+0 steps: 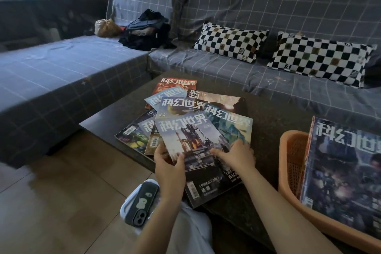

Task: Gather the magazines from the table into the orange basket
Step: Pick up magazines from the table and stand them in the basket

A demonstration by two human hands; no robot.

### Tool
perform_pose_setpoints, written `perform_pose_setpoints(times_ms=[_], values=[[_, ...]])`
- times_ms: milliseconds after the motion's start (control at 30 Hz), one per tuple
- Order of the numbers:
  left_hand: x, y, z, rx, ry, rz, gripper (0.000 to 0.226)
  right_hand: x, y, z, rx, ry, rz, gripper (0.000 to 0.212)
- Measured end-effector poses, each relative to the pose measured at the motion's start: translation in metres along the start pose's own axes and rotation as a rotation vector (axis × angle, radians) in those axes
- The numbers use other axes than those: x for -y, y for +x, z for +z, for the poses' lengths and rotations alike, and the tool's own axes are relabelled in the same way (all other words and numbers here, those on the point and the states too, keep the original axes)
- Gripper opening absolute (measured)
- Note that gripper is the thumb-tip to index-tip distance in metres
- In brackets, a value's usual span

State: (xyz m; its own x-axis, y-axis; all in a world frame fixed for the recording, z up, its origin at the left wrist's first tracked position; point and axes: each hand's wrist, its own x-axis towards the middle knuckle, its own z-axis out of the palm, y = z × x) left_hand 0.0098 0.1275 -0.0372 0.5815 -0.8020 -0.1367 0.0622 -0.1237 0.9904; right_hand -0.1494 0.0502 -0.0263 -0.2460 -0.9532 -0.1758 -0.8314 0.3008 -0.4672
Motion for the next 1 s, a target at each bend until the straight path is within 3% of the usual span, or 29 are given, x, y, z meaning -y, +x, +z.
perform_pose_setpoints(times_ms=[100,233,333,500,633,767,1000], values=[[-0.001,-0.002,-0.006,0.108,0.071,-0.029,0.025,-0.003,-0.014,0.003,-0.055,0.048,0.024,0.091],[-0.013,-0.018,-0.012,0.289,0.069,-0.059,0.042,-0.010,-0.037,0.008,-0.153,0.172,0.034,0.068],[-0.019,-0.025,-0.020,0.291,0.070,0.022,0.046,-0.017,-0.049,0.006,-0.119,0.301,0.020,0.069],[-0.035,-0.028,-0.036,0.329,-0.001,0.121,0.040,-0.019,-0.069,-0.014,-0.032,0.738,-0.040,0.069],[-0.058,-0.031,-0.041,0.352,-0.047,0.138,0.035,-0.015,-0.083,-0.038,-0.113,0.813,-0.095,0.058],[-0.077,-0.039,-0.035,0.415,-0.101,0.138,0.034,-0.020,-0.096,-0.072,-0.138,0.770,-0.157,0.061],[-0.097,-0.065,0.009,0.548,-0.082,0.192,0.035,-0.063,-0.106,-0.127,-0.231,0.774,-0.124,0.042]])
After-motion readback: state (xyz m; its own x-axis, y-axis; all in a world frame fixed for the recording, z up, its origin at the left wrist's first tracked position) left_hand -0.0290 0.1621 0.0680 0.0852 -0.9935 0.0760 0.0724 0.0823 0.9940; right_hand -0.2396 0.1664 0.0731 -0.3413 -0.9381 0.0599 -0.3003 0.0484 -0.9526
